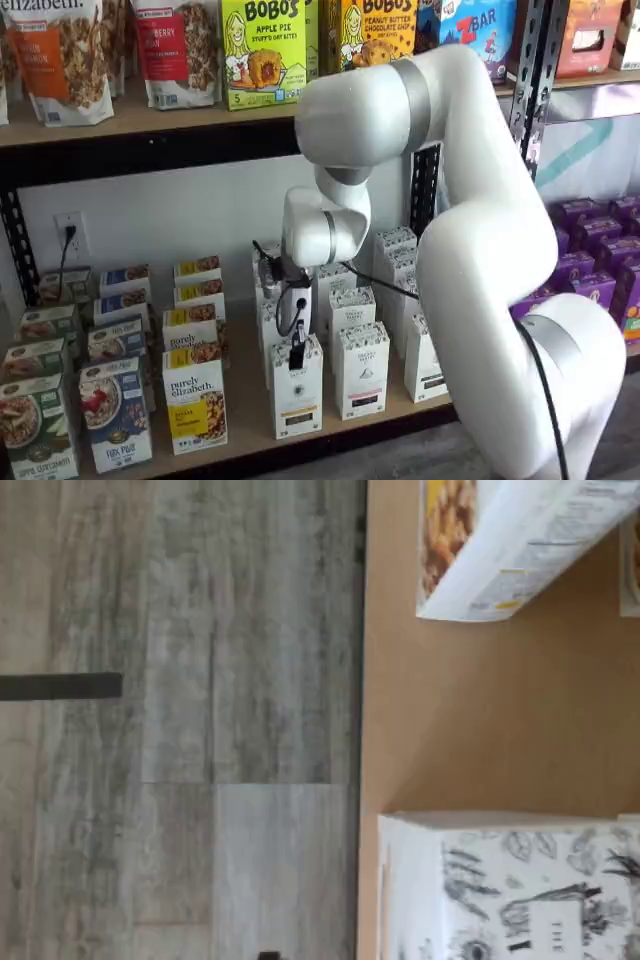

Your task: Pick up the white box with a yellow strip in the middle, on the bottom shelf, the fourth box from the left

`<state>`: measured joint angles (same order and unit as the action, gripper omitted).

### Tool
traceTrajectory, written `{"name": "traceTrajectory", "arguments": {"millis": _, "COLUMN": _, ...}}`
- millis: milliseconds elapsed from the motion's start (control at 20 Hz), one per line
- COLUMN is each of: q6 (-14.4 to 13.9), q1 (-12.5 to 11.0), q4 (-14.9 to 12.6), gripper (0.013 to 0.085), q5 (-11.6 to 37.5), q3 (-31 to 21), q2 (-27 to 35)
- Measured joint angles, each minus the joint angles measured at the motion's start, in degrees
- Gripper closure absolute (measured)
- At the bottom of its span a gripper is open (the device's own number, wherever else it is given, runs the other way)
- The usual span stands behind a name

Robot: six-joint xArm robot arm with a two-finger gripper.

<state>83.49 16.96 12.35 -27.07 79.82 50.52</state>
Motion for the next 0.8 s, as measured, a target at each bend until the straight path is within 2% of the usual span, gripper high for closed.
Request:
{"name": "traceTrajectory", "arguments": {"millis": 200, "q6": 0.4, "q1": -0.8, "q4": -0.5, "gripper": 0.0130, "q5": -0.2, "q3": 3.9, "q2": 3.0}}
{"name": "traceTrajectory", "arguments": {"millis": 450, "q6": -1.2, "q1": -1.4, "q4": -2.8, "gripper": 0.0130, "q5": -1.8, "q3": 8.1, "q2": 6.1}}
{"name": "traceTrajectory", "arguments": {"millis": 800, "q6": -2.7, "q1": -2.3, "q4": -5.6, "gripper": 0.0130, "q5": -1.7, "q3": 9.6, "q2": 7.9}}
